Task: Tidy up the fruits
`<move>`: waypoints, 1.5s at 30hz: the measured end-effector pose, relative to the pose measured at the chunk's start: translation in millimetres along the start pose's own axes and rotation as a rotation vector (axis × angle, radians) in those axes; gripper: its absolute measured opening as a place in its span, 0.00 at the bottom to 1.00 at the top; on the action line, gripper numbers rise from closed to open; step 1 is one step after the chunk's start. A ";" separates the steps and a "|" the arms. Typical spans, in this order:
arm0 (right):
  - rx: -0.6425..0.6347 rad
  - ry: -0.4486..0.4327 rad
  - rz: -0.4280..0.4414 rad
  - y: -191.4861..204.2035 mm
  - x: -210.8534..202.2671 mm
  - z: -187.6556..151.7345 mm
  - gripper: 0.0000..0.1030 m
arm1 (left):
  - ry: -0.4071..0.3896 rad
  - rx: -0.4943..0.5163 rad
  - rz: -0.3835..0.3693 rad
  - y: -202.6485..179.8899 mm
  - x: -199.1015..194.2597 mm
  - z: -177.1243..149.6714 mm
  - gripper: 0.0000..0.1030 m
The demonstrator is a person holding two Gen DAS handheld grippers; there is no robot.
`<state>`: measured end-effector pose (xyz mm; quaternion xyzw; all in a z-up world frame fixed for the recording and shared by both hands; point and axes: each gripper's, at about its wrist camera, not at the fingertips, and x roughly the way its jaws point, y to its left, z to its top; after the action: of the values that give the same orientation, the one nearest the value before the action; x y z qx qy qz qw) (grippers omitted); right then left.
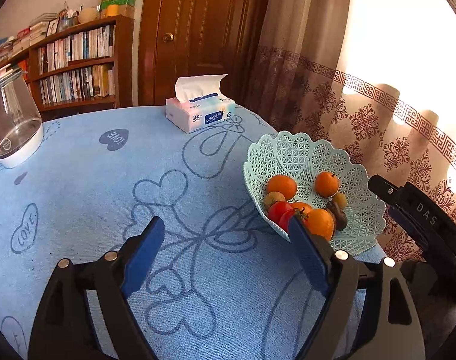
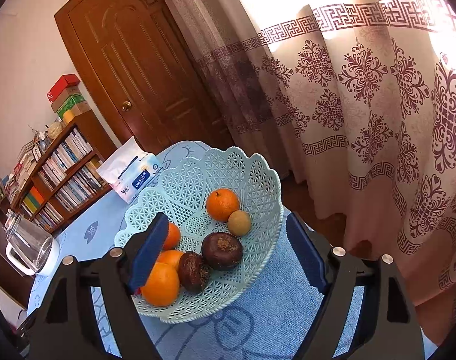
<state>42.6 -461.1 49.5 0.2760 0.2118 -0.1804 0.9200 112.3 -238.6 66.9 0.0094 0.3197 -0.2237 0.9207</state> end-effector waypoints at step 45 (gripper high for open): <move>-0.335 -0.023 0.012 43.3 -30.1 -47.0 0.97 | -0.134 0.159 0.264 -4.4 -27.9 -17.6 0.92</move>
<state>22.9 -393.2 47.3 0.1182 0.2269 -0.1403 0.9565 80.8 -228.4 70.0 0.1089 0.2348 -0.1257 0.9577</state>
